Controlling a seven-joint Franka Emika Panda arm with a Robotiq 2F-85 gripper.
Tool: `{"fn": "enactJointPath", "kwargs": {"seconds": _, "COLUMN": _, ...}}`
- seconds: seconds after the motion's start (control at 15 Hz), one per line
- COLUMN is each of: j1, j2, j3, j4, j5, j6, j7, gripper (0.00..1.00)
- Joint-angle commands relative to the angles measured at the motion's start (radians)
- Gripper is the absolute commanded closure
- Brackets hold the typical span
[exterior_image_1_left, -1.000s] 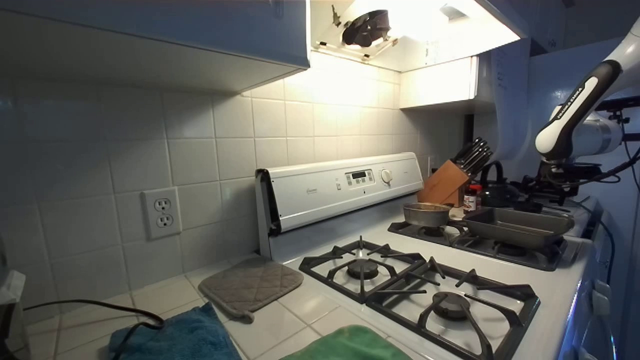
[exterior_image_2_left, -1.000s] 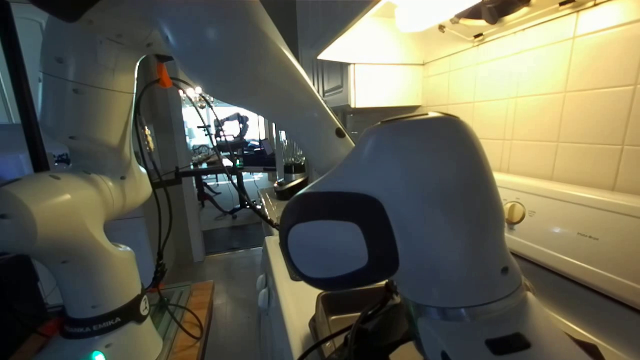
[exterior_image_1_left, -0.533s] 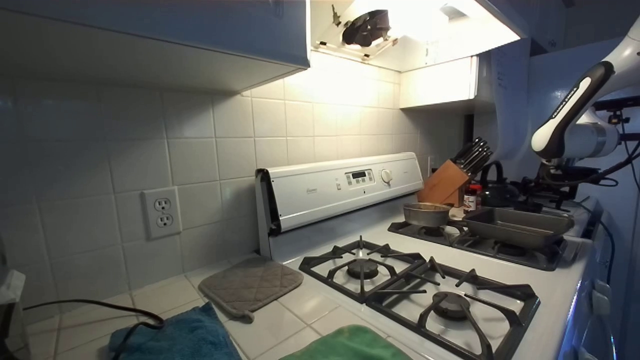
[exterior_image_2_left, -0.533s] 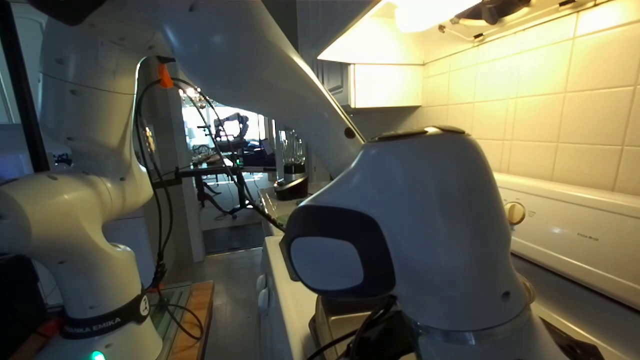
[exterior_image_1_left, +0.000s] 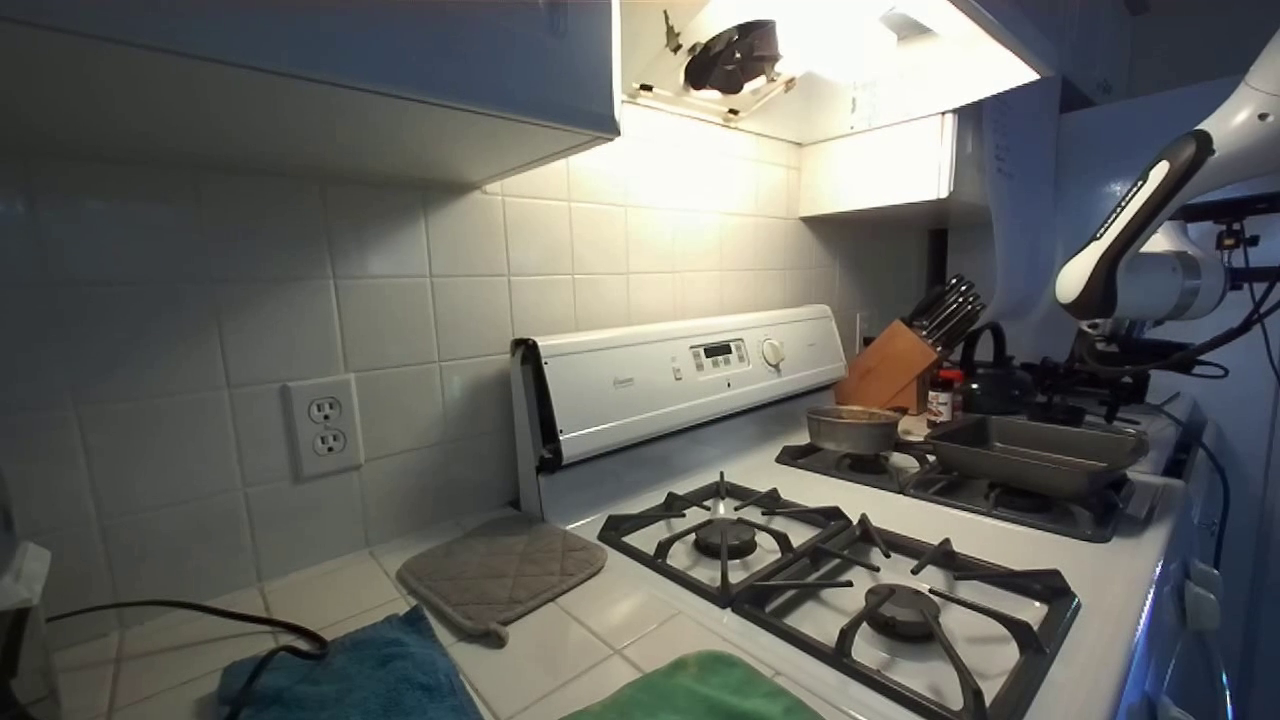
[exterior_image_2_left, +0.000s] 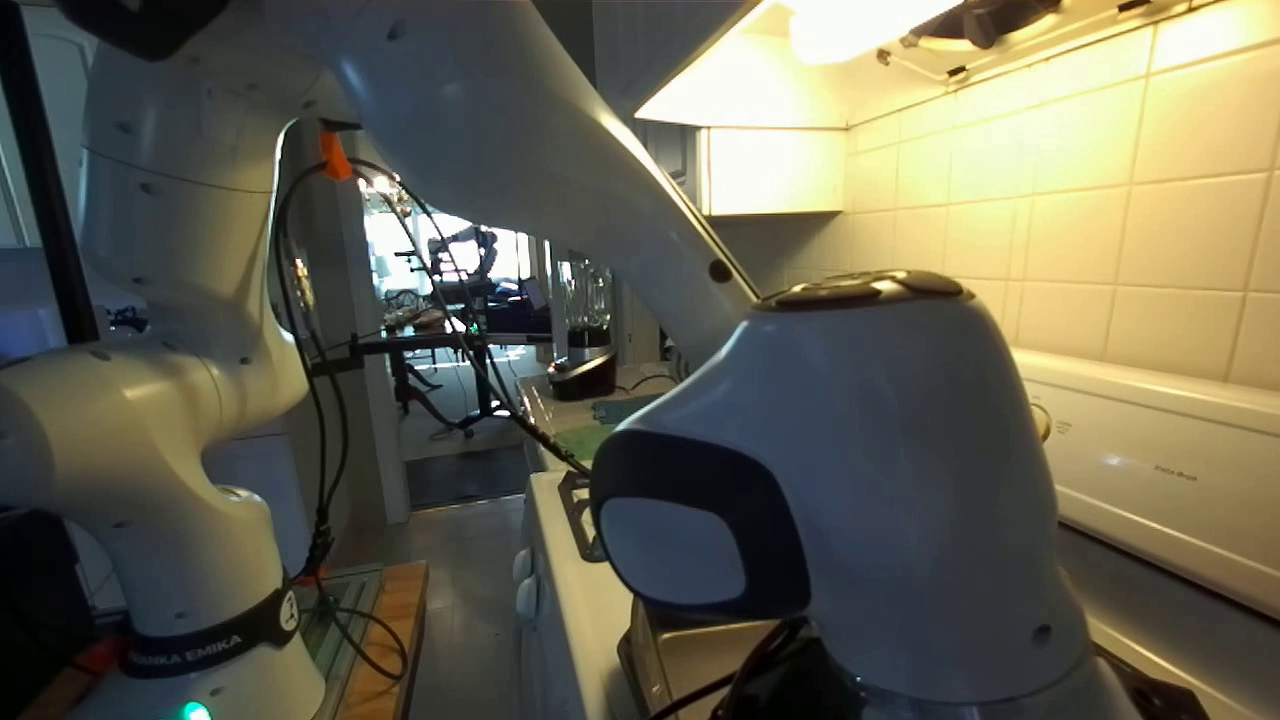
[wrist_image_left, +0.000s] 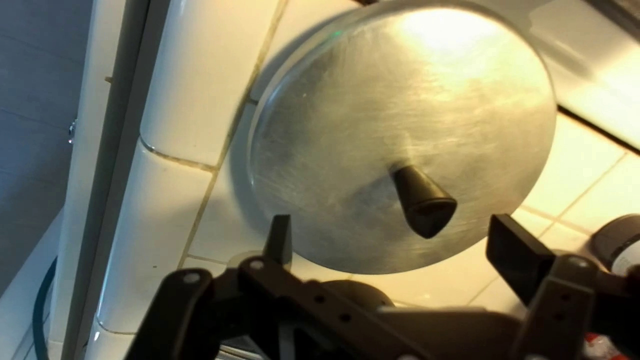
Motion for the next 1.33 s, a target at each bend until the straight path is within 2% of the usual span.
{"fn": "enactJointPath", "kwargs": {"seconds": 0.0, "j1": -0.027, "j2": 0.025, "j3": 0.036, "j4": 0.048, "j5": 0.053, "j6": -0.044, "j7": -0.056, "gripper": 0.0}}
{"fn": "enactJointPath", "kwargs": {"seconds": 0.13, "j1": -0.017, "j2": 0.033, "j3": 0.032, "j4": 0.058, "j5": 0.041, "j6": -0.051, "j7": -0.054, "gripper": 0.0}}
{"fn": "enactJointPath", "kwargs": {"seconds": 0.2, "j1": -0.015, "j2": 0.036, "j3": 0.031, "j4": 0.061, "j5": 0.037, "j6": -0.052, "j7": -0.055, "gripper": 0.05}}
{"fn": "enactJointPath", "kwargs": {"seconds": 0.27, "j1": -0.014, "j2": 0.036, "j3": 0.031, "j4": 0.062, "j5": 0.036, "j6": -0.057, "j7": -0.057, "gripper": 0.21}}
{"fn": "enactJointPath", "kwargs": {"seconds": 0.33, "j1": -0.012, "j2": 0.039, "j3": 0.03, "j4": 0.066, "j5": 0.034, "j6": -0.061, "j7": -0.056, "gripper": 0.3}}
{"fn": "enactJointPath", "kwargs": {"seconds": 0.4, "j1": -0.01, "j2": 0.042, "j3": 0.028, "j4": 0.07, "j5": 0.031, "j6": -0.064, "j7": -0.055, "gripper": 0.32}}
{"fn": "enactJointPath", "kwargs": {"seconds": 0.6, "j1": -0.007, "j2": 0.048, "j3": 0.025, "j4": 0.075, "j5": 0.028, "j6": -0.069, "j7": -0.053, "gripper": 0.54}}
{"fn": "enactJointPath", "kwargs": {"seconds": 0.67, "j1": -0.005, "j2": 0.051, "j3": 0.024, "j4": 0.077, "j5": 0.025, "j6": -0.07, "j7": -0.05, "gripper": 0.55}}
{"fn": "enactJointPath", "kwargs": {"seconds": 0.73, "j1": -0.004, "j2": 0.053, "j3": 0.023, "j4": 0.079, "j5": 0.024, "j6": -0.074, "j7": -0.048, "gripper": 0.18}}
{"fn": "enactJointPath", "kwargs": {"seconds": 0.8, "j1": -0.004, "j2": 0.053, "j3": 0.024, "j4": 0.079, "j5": 0.025, "j6": -0.073, "j7": -0.049, "gripper": 0.22}}
{"fn": "enactJointPath", "kwargs": {"seconds": 0.87, "j1": -0.005, "j2": 0.05, "j3": 0.027, "j4": 0.077, "j5": 0.029, "j6": -0.077, "j7": -0.049, "gripper": 0.21}}
{"fn": "enactJointPath", "kwargs": {"seconds": 1.0, "j1": -0.004, "j2": 0.046, "j3": 0.03, "j4": 0.076, "j5": 0.03, "j6": -0.098, "j7": -0.05, "gripper": 0.09}}
{"fn": "enactJointPath", "kwargs": {"seconds": 1.07, "j1": 0.001, "j2": 0.048, "j3": 0.027, "j4": 0.076, "j5": 0.026, "j6": -0.1, "j7": -0.047, "gripper": 0.1}}
{"fn": "enactJointPath", "kwargs": {"seconds": 1.13, "j1": 0.003, "j2": 0.049, "j3": 0.026, "j4": 0.079, "j5": 0.027, "j6": -0.108, "j7": -0.045, "gripper": 0.47}}
{"fn": "enactJointPath", "kwargs": {"seconds": 1.2, "j1": 0.006, "j2": 0.051, "j3": 0.024, "j4": 0.08, "j5": 0.025, "j6": -0.11, "j7": -0.042, "gripper": 0.4}}
{"fn": "enactJointPath", "kwargs": {"seconds": 1.27, "j1": 0.008, "j2": 0.051, "j3": 0.023, "j4": 0.08, "j5": 0.024, "j6": -0.113, "j7": -0.041, "gripper": 0.41}}
